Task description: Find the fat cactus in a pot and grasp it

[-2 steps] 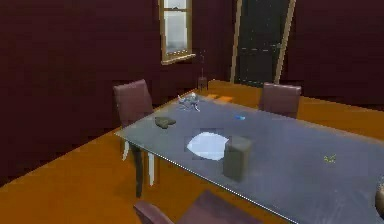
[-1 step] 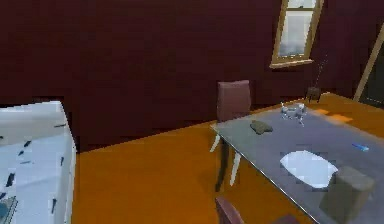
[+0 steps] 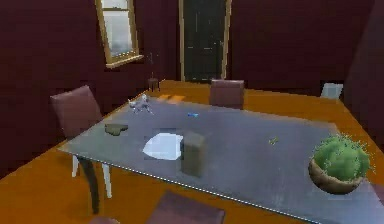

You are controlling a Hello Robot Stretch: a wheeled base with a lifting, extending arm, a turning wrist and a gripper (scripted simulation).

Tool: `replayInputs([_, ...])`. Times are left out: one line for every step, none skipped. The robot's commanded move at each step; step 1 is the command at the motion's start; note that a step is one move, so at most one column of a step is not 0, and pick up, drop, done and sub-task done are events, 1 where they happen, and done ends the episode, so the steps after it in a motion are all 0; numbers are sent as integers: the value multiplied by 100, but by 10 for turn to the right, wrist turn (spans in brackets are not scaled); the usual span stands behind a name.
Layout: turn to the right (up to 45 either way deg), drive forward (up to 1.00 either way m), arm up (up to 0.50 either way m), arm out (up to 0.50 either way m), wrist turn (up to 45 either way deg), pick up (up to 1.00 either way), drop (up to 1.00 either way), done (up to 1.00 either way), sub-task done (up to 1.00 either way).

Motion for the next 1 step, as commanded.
replayInputs([450, 0, 0, 0, 0, 0, 0, 0, 0])
